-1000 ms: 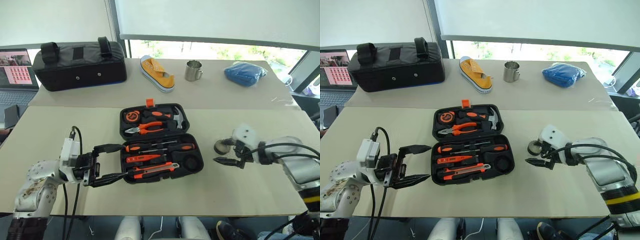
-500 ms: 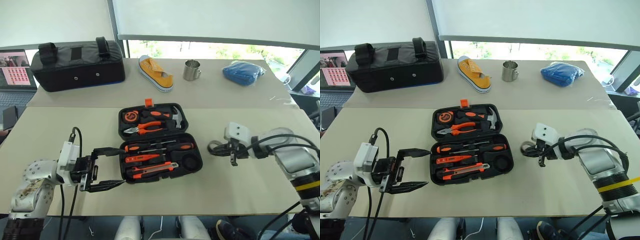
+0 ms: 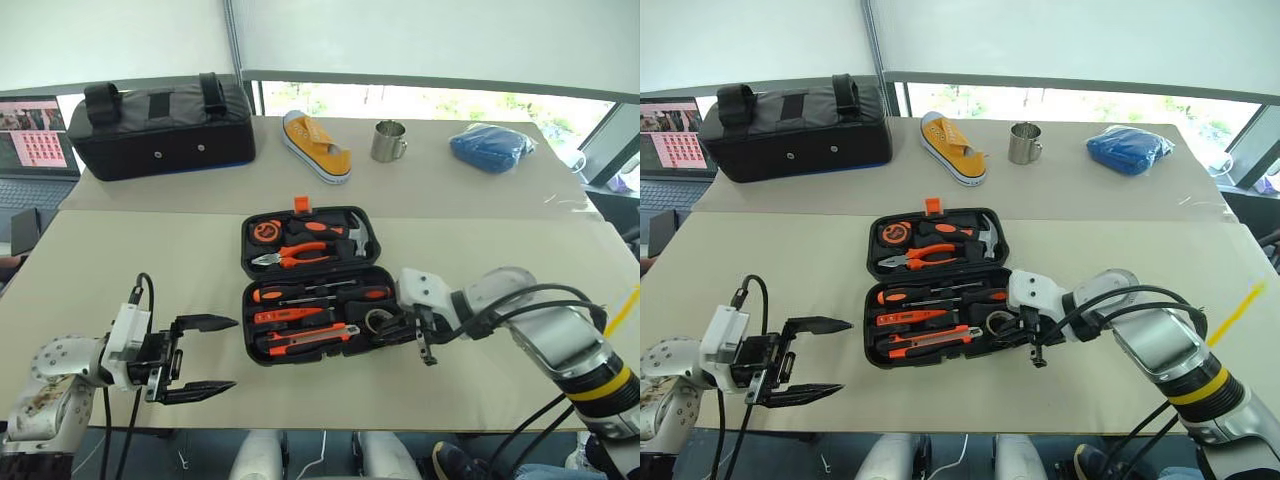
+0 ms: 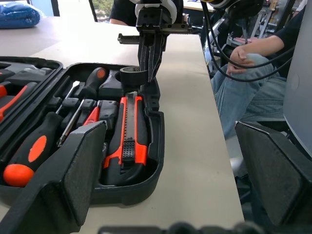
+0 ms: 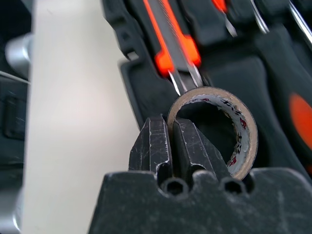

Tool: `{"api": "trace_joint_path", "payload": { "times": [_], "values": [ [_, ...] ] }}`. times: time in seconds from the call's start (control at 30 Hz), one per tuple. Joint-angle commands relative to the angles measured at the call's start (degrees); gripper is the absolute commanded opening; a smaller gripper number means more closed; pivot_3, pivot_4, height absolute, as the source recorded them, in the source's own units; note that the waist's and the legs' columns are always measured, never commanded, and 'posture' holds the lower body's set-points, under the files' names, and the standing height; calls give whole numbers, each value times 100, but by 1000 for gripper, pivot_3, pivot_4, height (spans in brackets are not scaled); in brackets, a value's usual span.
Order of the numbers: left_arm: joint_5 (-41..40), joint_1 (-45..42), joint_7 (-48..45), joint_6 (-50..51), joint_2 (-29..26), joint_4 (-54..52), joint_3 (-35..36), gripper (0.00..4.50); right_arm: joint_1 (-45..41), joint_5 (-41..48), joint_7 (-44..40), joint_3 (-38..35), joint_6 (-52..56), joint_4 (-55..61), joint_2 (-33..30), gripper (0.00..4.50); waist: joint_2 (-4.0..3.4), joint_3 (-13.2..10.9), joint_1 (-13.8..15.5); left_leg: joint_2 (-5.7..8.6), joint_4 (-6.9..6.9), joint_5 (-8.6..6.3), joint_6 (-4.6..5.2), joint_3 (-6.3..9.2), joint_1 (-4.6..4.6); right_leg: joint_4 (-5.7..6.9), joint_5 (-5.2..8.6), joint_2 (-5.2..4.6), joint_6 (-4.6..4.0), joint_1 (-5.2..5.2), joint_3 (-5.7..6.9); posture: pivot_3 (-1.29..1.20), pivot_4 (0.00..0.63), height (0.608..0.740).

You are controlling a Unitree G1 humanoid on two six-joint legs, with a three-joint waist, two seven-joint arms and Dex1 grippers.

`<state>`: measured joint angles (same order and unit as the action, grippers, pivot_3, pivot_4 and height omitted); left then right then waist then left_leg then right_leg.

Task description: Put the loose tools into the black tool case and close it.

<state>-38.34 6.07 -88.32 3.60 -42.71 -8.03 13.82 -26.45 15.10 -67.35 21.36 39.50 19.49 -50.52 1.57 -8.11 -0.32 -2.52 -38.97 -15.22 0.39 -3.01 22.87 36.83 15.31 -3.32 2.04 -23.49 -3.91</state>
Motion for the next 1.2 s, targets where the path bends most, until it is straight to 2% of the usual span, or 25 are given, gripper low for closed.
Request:
{"api": "trace_joint_path", "payload": {
  "times": [0.03,0.17,0.23,0.33,0.4,0.47,0.63,0.73,0.83,0.93,0.97,1.03,1.07,1.2],
  "values": [
    [11,98,17,-128,-58,-113,149,4500,-27,-192,-6,91,107,34,-135,19,0,0,-14,0,2,0,0,0,0,0,0,0,0,0,0,0,150,740],
    [84,129,114,-254,6,-102,162,4500,-121,-330,73,173,340,-5,-137,19,0,0,8,1,0,0,0,0,2,-1,0,-3,0,1,1,0,150,740],
    [154,103,230,-330,59,-61,141,4500,-179,-336,-52,253,425,39,-204,773,1,0,19,1,-1,0,0,1,1,-1,0,-4,0,3,1,0,150,740],
    [159,72,437,-306,101,-9,152,4500,-240,-163,-214,208,474,168,-211,1508,1,0,40,1,-2,0,0,-1,-1,-1,0,-5,0,5,1,0,150,740],
    [153,14,596,-267,121,51,211,4500,-281,117,-500,40,445,271,-287,2331,1,0,60,2,0,0,0,0,0,-3,0,-5,0,5,3,0,150,740],
    [158,-33,785,-217,143,100,277,4500,-325,403,-732,-224,364,285,-323,2910,1,0,73,2,1,0,1,1,3,-4,0,-4,1,2,5,0,150,740],
    [198,-129,1283,-2,173,220,338,4500,-321,976,-940,-986,165,-21,-353,2910,2,-1,42,-1,0,-1,2,8,2,0,0,-2,0,0,4,0,150,740],
    [520,-407,1928,154,175,509,324,3794,-281,1066,-808,-1586,-527,-714,-106,2950,3,-1,36,0,-1,-1,2,10,-1,2,0,-2,0,4,4,0,150,740],
    [1006,-791,2774,253,278,875,232,2619,-290,730,-306,-1865,-1223,-1641,276,2241,10,0,35,2,-1,-1,2,2,-9,0,-1,2,0,16,6,0,150,740],
    [1353,-1281,3658,663,548,1116,7,1547,-345,-222,414,-1627,-2596,-2703,621,1189,10,0,39,6,-1,-1,1,-4,-9,3,-1,-1,0,15,5,0,150,740],
    [1459,-1404,3881,795,636,1163,-78,1062,-405,-432,653,-1578,-2939,-3003,774,747,10,1,38,8,-2,-1,1,-6,-5,6,-2,-3,2,12,5,0,150,740],
    [1596,-1574,4104,998,779,1186,-256,431,-564,-757,956,-1498,-3471,-3545,1027,157,10,1,19,10,-2,0,0,-9,-5,8,-4,-4,4,11,4,0,150,740],
    [1637,-1639,4157,1181,862,1185,-421,110,-690,-903,1041,-1396,-3693,-3884,1192,0,10,1,7,10,-2,1,-2,-11,-2,15,-4,-4,3,4,1,0,150,740],
    [1750,-1802,4201,1617,1050,1069,-879,22,-1047,-1096,943,-1154,-4202,-4825,1719,0,10,1,-68,10,1,6,-10,-15,6,28,-6,-3,1,-18,-7,0,150,740]
  ]
}}
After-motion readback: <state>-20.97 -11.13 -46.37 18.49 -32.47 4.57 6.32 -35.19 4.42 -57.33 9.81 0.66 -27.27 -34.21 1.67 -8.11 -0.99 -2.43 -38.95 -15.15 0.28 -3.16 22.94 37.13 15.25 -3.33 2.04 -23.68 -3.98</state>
